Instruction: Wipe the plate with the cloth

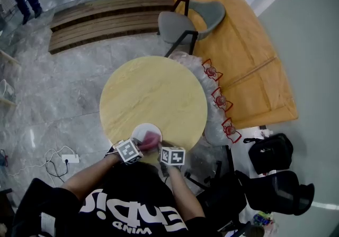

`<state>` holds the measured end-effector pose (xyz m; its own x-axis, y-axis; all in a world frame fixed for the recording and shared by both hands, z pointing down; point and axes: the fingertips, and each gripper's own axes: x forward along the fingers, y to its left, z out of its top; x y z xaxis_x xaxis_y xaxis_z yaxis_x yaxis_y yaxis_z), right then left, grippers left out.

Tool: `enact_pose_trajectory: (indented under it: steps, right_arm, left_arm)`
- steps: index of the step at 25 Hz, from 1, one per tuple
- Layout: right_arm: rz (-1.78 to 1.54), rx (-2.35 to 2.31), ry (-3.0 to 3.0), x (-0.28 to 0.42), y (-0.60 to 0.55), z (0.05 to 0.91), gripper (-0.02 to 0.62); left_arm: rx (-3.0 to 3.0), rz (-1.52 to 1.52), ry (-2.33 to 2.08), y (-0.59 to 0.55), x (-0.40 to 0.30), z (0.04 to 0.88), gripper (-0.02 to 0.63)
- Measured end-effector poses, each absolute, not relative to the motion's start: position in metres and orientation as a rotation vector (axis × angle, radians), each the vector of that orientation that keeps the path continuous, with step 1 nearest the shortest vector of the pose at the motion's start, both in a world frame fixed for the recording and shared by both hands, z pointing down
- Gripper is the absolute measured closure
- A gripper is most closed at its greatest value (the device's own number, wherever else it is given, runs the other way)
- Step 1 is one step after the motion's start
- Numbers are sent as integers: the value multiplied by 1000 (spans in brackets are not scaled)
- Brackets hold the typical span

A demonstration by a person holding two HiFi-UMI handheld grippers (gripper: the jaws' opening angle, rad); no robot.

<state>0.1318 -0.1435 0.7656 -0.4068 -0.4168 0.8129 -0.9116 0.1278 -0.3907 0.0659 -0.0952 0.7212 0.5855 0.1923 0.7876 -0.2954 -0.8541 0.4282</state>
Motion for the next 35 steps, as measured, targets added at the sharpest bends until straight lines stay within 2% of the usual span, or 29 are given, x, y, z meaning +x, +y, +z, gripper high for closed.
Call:
enact_pose_trajectory:
  steps: [14, 35]
  right_arm:
    - [1236, 1277, -1900, 131, -143, 766, 492]
    - [1233, 1269, -1910, 131, -143, 765, 492]
  left_arm:
    - [2276, 1239, -169, -110, 34, 719, 554]
    - [2207, 1106, -377, -155, 6, 717, 554]
